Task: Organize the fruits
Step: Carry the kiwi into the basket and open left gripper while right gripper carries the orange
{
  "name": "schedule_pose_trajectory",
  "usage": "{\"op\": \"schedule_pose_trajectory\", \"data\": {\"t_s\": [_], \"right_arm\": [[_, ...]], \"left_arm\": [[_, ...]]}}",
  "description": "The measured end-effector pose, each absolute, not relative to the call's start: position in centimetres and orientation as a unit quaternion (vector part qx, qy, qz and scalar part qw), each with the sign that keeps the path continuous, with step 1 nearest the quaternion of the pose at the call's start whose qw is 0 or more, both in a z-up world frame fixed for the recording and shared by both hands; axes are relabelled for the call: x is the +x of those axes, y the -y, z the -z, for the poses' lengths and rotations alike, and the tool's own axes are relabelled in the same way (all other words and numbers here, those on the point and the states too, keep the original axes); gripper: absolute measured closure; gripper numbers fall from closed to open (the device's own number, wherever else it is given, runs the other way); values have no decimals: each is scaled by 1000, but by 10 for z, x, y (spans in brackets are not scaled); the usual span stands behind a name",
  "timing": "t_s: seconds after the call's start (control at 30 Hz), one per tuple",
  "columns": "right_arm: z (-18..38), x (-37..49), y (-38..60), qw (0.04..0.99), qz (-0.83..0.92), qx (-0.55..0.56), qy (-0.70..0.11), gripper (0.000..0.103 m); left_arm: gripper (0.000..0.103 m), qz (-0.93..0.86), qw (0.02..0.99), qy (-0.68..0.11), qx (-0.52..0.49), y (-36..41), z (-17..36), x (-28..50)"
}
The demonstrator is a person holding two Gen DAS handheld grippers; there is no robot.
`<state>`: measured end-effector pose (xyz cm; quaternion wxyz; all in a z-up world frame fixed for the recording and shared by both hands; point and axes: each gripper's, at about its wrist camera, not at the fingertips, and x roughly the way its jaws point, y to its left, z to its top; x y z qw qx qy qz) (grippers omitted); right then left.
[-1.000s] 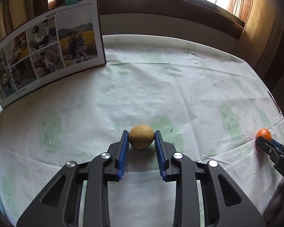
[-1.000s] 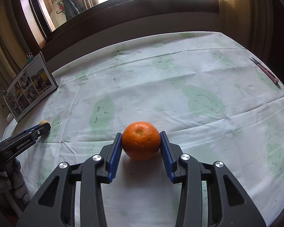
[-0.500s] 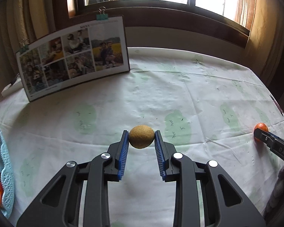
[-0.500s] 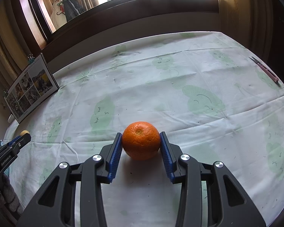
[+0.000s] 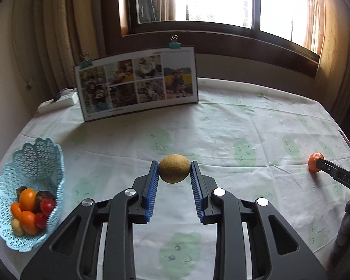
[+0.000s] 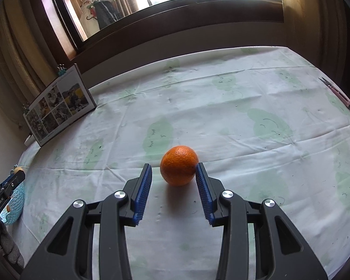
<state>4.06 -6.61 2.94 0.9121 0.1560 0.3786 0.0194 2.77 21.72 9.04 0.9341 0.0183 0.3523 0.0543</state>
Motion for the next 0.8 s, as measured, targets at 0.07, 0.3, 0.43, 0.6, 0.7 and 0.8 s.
{"op": "schedule_pose_trajectory", "data": {"t_s": [0.07,0.3,0.43,0.6,0.7,0.8], "right_arm": [[-31,39,61,914,-26,153,-376,63],[-28,39,54,913,-21,144,-382,63],[-23,43,60,911,-4,145,-387,63],[-24,57,62,908,1,149,-392,56],[-21,69,59,905,1,141,-402,56],[-15,77,56,901,5,135,-412,56]], "left_arm": [[75,-62,936,-346,12,-226,-95,20],[75,-99,937,-334,-11,-261,-103,-1],[75,-115,938,-328,-12,-279,-106,-12],[75,-139,937,-319,-22,-304,-112,-23],[75,-154,937,-312,-33,-320,-116,-30],[75,-168,936,-307,-39,-336,-118,-35]]}}
